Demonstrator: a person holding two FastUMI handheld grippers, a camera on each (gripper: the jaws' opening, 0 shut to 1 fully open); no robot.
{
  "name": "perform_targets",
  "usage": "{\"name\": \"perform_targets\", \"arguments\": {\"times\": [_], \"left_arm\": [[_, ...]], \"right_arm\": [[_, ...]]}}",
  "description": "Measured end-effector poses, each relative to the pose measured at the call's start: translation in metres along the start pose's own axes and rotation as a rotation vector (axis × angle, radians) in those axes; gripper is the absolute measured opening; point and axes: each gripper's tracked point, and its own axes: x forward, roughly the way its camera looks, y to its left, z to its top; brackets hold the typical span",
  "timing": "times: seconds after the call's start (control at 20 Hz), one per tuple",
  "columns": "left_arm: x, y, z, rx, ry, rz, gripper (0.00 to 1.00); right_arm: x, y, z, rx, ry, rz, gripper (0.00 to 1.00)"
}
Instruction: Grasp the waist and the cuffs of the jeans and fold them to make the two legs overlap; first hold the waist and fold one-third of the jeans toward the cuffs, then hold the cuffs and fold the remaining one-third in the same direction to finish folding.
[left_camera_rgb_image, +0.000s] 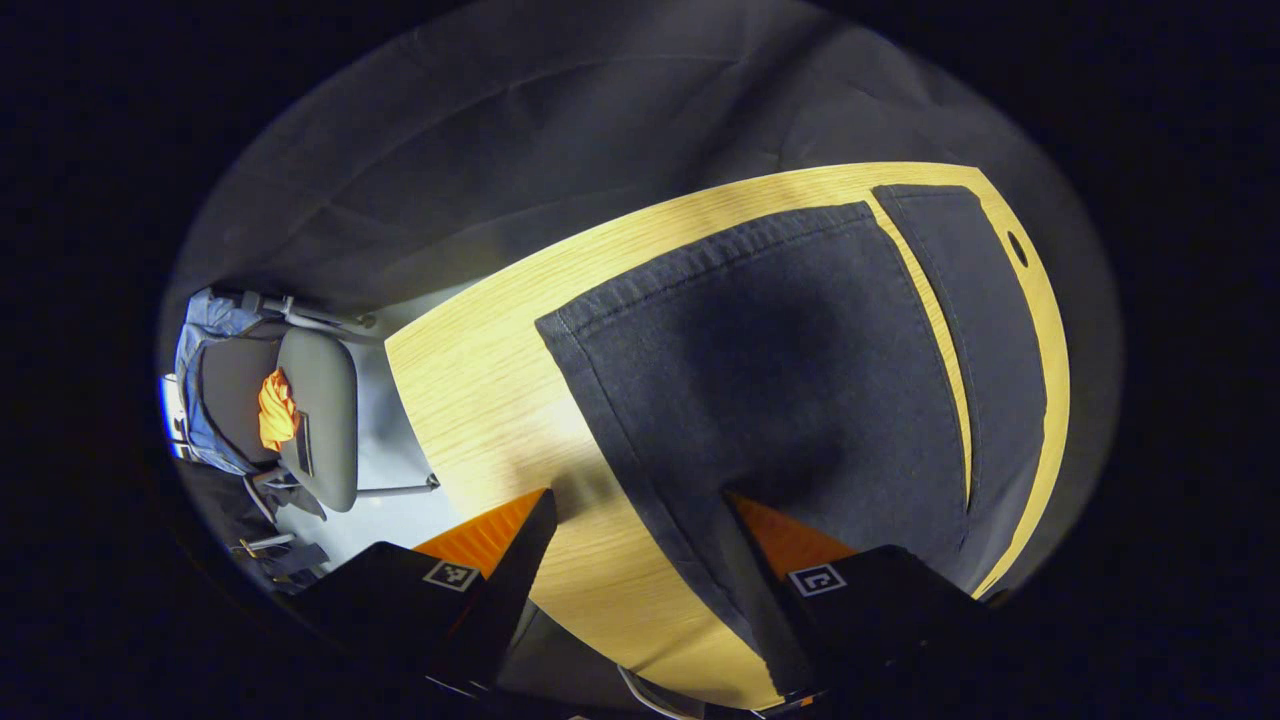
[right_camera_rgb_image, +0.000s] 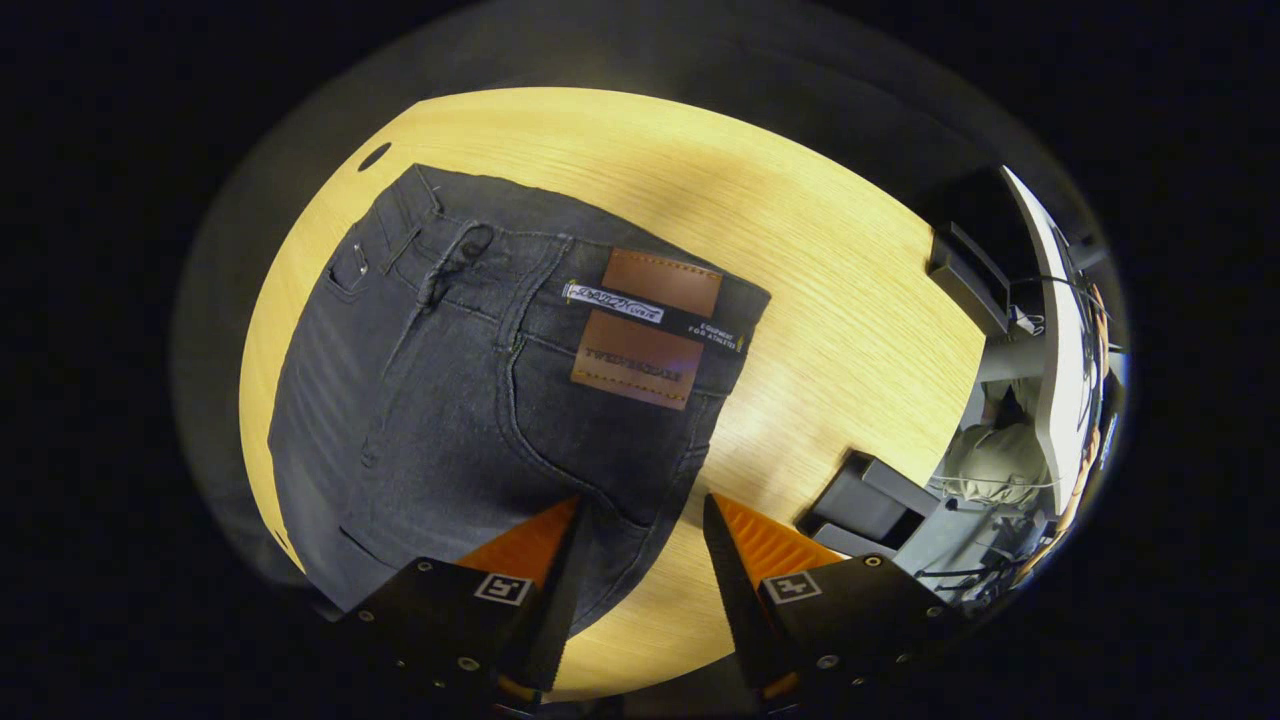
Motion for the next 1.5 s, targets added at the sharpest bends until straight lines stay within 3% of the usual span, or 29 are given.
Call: {"name": "perform_targets", "arguments": {"times": [0.05,0.1,0.15,0.25,0.3,0.35,0.4,0.45,0.65,0.9,1.0,1.1,1.25,1.5], "left_arm": [[-0.002,-0.003,0.002,0.005,0.003,-0.004,0.89],[-0.001,-0.009,0.002,0.027,0.003,-0.008,0.86],[-0.001,-0.018,0.001,0.067,0.003,-0.012,0.70],[-0.004,-0.035,0.005,0.135,-0.006,-0.017,0.38],[-0.001,-0.034,0.003,0.165,-0.012,-0.009,0.22],[-0.001,-0.035,0.003,0.197,-0.010,-0.020,0.06],[-0.004,-0.033,0.001,0.201,-0.013,-0.050,0.05],[0.000,-0.035,0.003,0.188,-0.017,-0.082,0.01],[-0.014,-0.045,0.008,0.171,-0.049,-0.204,0.01],[-0.045,-0.067,0.020,0.145,-0.135,-0.382,0.01],[-0.051,-0.069,0.023,0.126,-0.133,-0.415,0.01],[-0.056,-0.072,0.024,0.119,-0.132,-0.442,0.01],[-0.070,-0.077,0.028,0.133,-0.148,-0.470,0.01],[-0.092,-0.097,0.040,0.177,-0.190,-0.513,0.01]], "right_arm": [[0.000,0.000,0.001,-0.002,-0.005,0.005,0.69],[0.000,0.003,-0.001,0.023,0.003,0.022,0.55],[0.000,0.005,0.001,0.043,0.007,0.036,0.42],[0.001,0.007,0.005,0.022,0.008,0.112,0.39],[0.000,0.016,0.003,0.086,0.036,0.154,0.34],[0.004,0.017,0.006,0.147,0.039,0.206,0.08],[0.004,0.017,0.002,0.187,0.050,0.249,0.13],[0.002,0.016,0.003,0.210,0.056,0.279,0.06],[-0.011,0.020,0.008,0.204,0.005,0.365,0.01],[-0.030,0.025,0.014,0.231,0.019,0.440,0.00],[-0.036,0.030,0.019,0.231,-0.012,0.474,0.01],[-0.041,0.030,0.022,0.227,-0.036,0.461,0.01],[-0.053,0.040,0.024,0.179,-0.046,0.503,0.01],[-0.072,0.047,0.032,0.138,-0.051,0.502,0.01]]}}
